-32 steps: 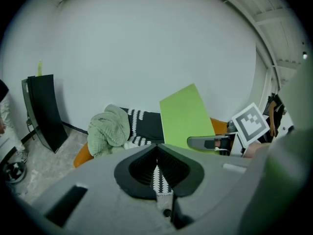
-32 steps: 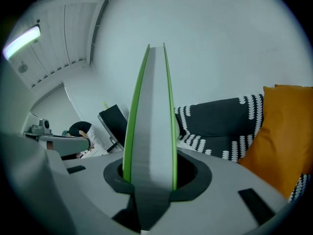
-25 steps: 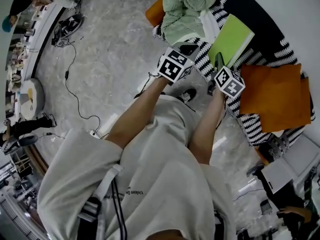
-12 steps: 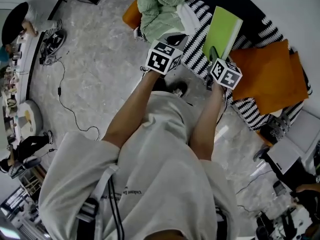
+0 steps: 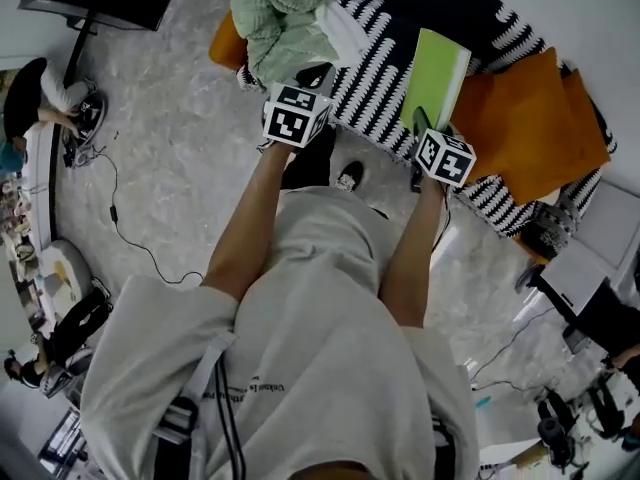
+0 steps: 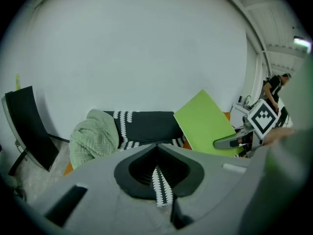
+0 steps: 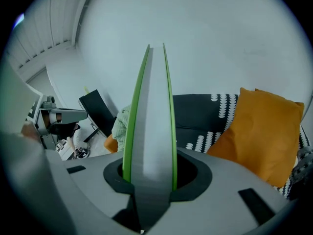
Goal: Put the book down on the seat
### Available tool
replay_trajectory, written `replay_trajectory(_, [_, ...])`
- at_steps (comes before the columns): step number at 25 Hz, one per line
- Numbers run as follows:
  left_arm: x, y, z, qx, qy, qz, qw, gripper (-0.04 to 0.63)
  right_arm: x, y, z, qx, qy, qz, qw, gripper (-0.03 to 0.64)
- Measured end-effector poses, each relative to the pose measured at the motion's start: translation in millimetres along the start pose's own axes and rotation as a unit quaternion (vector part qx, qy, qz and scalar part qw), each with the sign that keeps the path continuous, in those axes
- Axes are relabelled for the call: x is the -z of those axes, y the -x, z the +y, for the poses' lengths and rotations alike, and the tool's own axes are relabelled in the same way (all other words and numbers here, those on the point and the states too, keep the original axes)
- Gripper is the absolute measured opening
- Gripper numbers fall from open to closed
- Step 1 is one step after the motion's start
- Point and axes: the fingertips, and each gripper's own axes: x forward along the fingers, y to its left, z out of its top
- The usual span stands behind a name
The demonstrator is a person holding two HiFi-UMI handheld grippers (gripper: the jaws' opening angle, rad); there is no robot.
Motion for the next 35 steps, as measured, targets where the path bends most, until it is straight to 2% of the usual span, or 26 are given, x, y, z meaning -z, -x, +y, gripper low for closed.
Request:
replay_trajectory(8, [-43.4,-86.7,12.9,0.056,-0.018,0.006,0.9983,0.009,-21.7,-22.9,-37.7,0.054,-0.021,0.02,0.998,0.13])
replay_trajectory(13, [-55.0,-129.6,9.5,0.123,-0.035,0.033,0.9913,0.009,-23.8,-41.0,-53.6,0.061,-0.08,0.028,0.994,0.129])
replay_trajectory(15, [-53.3,-142.1,17.7,0.136,-0.052,0.05,0.9881,0.009,-21.4,-52.4,-59.9,0.073,-0.096,0.041,0.992,0.129])
replay_trajectory(18, [-46.3,-163.2,38.6,0.147,-0.043,0.079,0.985,0.009,-19.6,-73.4,-64.3,0.09,-0.111,0.067,0.988,0.129])
replay_trajectory(23, [-34.9,-191.9,54.8,0.188,-0.05,0.11,0.9748,0.009,-11.8,-106.0,-63.3,0.1,-0.13,0.106,0.981,0.129])
replay_trajectory(28, [-19.2,-213.8,72.5,0.214,-0.051,0.13,0.9667,0.009,-11.3,-131.0,-57.5,0.105,-0.128,0.124,0.978,0.129])
replay_trajectory(32, [6.4,-223.0,70.5,0.262,-0.023,0.167,0.9503,0.009,4.8,-152.7,-52.5,0.101,-0.123,0.161,0.974,0.129])
replay_trajectory(35, [31.7,-233.5,63.9,0.279,-0.038,0.191,0.9402,0.009,17.9,-161.2,-52.2,0.095,-0.112,0.179,0.973,0.129])
